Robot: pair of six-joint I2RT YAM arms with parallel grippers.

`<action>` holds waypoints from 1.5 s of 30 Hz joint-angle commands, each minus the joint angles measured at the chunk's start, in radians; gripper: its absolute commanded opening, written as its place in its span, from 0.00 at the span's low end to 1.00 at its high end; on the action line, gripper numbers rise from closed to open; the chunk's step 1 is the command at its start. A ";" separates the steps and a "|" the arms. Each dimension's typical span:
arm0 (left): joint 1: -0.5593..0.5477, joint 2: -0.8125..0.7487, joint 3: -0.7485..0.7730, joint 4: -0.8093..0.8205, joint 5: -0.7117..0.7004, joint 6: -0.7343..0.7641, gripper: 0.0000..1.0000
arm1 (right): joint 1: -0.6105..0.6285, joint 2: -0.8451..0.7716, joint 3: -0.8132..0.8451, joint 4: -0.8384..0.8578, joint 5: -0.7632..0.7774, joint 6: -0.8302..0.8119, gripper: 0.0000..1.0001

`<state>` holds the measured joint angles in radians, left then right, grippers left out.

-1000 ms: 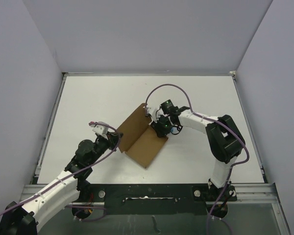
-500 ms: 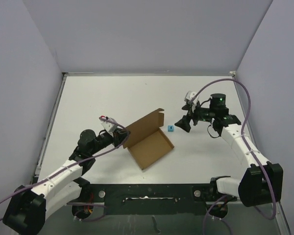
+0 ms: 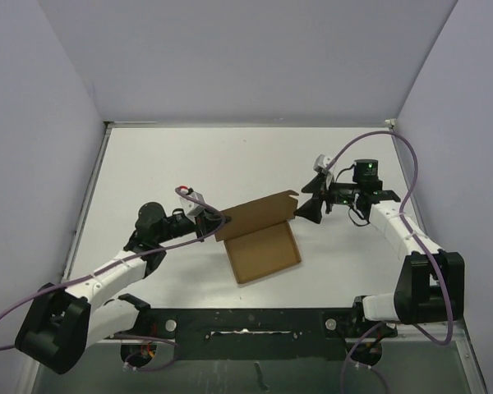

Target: Fold the paper box

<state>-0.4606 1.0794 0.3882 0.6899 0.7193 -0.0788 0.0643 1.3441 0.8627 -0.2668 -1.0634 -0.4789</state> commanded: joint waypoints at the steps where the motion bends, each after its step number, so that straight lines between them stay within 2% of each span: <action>1: 0.008 0.025 0.065 0.073 0.090 0.015 0.00 | 0.014 0.004 0.086 -0.042 -0.069 -0.051 0.81; 5: 0.008 0.045 0.087 0.068 0.109 0.014 0.00 | 0.016 -0.014 0.090 -0.077 -0.103 -0.094 0.70; 9: 0.008 0.059 0.102 0.056 0.113 0.018 0.00 | 0.020 -0.022 0.104 -0.131 -0.103 -0.150 0.53; 11: 0.009 0.061 0.106 0.050 0.109 0.020 0.00 | 0.022 -0.022 0.108 -0.151 -0.097 -0.167 0.49; 18: 0.010 0.066 0.113 0.033 0.103 0.025 0.00 | 0.024 -0.039 0.106 -0.143 -0.086 -0.160 0.47; 24: 0.009 0.081 0.120 0.031 0.109 0.022 0.00 | 0.022 -0.056 0.098 -0.112 -0.081 -0.127 0.41; 33: 0.010 0.089 0.123 0.033 0.114 0.016 0.00 | 0.028 -0.059 0.098 -0.105 -0.074 -0.114 0.38; 36: 0.010 0.093 0.126 0.033 0.112 0.012 0.00 | 0.033 -0.062 0.098 -0.107 -0.076 -0.120 0.26; 40: 0.010 0.088 0.122 0.034 0.092 0.000 0.00 | 0.037 -0.068 0.101 -0.128 -0.079 -0.155 0.00; 41: 0.010 0.086 0.119 0.034 0.076 -0.007 0.01 | 0.037 -0.071 0.099 -0.131 -0.077 -0.158 0.00; 45: 0.010 0.054 0.096 0.029 -0.025 -0.082 0.32 | 0.029 -0.082 0.091 -0.128 -0.068 -0.156 0.00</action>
<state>-0.4557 1.1675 0.4614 0.6849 0.7773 -0.0921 0.0940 1.3087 0.9272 -0.4126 -1.1175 -0.6182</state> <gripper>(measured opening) 0.215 0.036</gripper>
